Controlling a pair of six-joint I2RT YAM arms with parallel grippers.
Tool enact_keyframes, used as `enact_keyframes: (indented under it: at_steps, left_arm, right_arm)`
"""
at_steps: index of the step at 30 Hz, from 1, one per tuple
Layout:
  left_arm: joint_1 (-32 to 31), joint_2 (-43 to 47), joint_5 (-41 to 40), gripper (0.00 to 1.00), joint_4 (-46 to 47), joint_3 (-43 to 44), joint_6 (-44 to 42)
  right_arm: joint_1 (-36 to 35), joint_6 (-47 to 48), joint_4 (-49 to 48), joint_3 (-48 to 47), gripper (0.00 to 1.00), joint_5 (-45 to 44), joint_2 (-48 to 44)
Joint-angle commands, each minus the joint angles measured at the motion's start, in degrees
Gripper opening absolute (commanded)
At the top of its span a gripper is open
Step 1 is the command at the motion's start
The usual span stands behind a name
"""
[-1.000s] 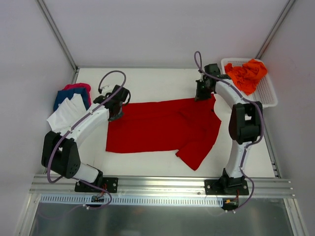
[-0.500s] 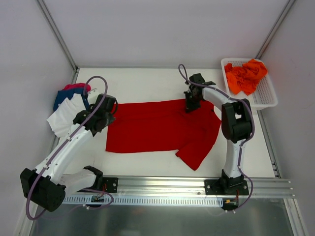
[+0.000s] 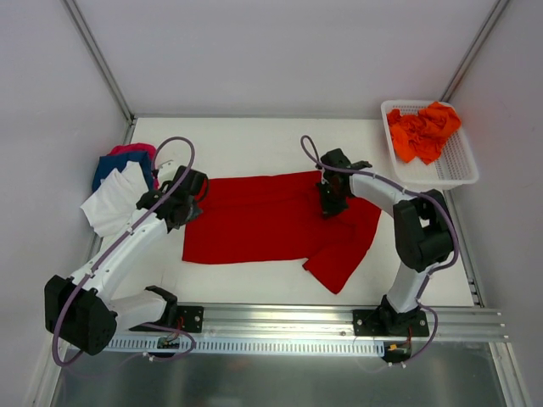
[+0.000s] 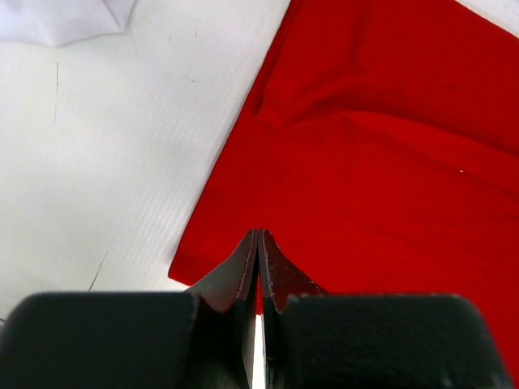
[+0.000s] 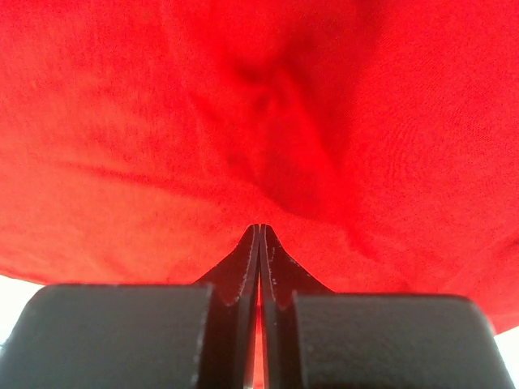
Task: Fold and stack the t-shirts
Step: Fold the tshirt
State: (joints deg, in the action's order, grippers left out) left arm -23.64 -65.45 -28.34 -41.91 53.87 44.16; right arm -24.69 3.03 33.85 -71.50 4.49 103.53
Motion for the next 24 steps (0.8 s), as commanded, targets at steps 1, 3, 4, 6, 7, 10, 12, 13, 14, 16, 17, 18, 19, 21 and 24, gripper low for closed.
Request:
enact_keyframes:
  at_steps: [1,3,4,6,7,10,12,13,14,16,17,18,19,21,24]
  left_arm:
    - [-0.09,0.24,-0.14,0.0,-0.19,-0.16,0.57]
    - [-0.18,0.41,0.04,0.0,-0.19,-0.25,0.49]
    - [-0.09,0.41,-0.05,0.0,-0.19,-0.43,0.4]
    - [-0.18,0.41,-0.14,0.0,-0.19,-0.6,0.31]
    - [-0.18,0.67,-0.14,0.0,-0.19,-0.78,0.31]
    - [-0.18,0.59,-0.05,0.0,-0.19,-0.87,0.4]
    - [-0.18,0.32,0.12,0.0,-0.19,-0.78,0.66]
    - [-0.18,0.15,0.3,0.0,-0.19,-0.78,0.84]
    - [-0.18,-0.2,0.47,0.0,-0.19,-0.78,0.93]
    - [-0.18,-0.64,0.48,0.0,-0.1,-1.04,1.1]
    - [-0.18,-0.82,0.39,0.0,-0.1,-1.13,1.1]
    - [-0.18,-0.99,0.39,0.0,-0.19,-1.13,1.1]
    - [-0.18,-1.17,0.48,0.0,-0.19,-1.22,1.1]
    - [-0.09,-1.08,0.48,0.0,-0.19,-1.39,1.1]
    - [-0.18,-0.82,0.21,0.0,-0.1,-1.57,0.93]
  right_arm:
    - [-1.76,-1.27,0.35,2.67,0.01,-1.77,-2.98]
    - [-2.82,-1.79,-0.01,3.74,0.01,-3.16,-3.24]
    - [-3.26,-2.14,-0.96,4.96,0.0,-4.04,-3.76]
    - [-3.79,-2.85,-1.76,5.67,0.01,-4.14,-6.21]
    - [-3.88,-2.94,-2.29,5.5,0.01,-4.14,-7.19]
    - [-3.96,-4.61,-3.08,4.01,0.05,-3.88,-9.74]
    - [-4.14,-4.26,-2.73,0.85,0.19,-3.44,-9.4]
    - [-4.31,-4.0,-2.04,-0.46,0.28,-3.61,-9.05]
    - [-4.66,-3.91,-1.77,-1.7,0.35,-3.87,-8.69]
    - [-5.02,-3.56,-2.03,-5.04,0.48,-4.14,-7.12]
    - [-5.02,-3.47,-1.94,-6.09,0.5,-4.14,-6.15]
    - [-5.11,-3.55,-1.68,-8.71,0.5,-4.05,-5.01]
    - [-5.11,-3.55,-0.72,-10.04,0.5,-3.79,-3.87]
    - [-5.19,-3.55,-0.19,-13.11,0.51,-3.79,-0.35]
    - [-5.2,-1.8,-0.18,-15.32,0.51,-3.96,4.04]
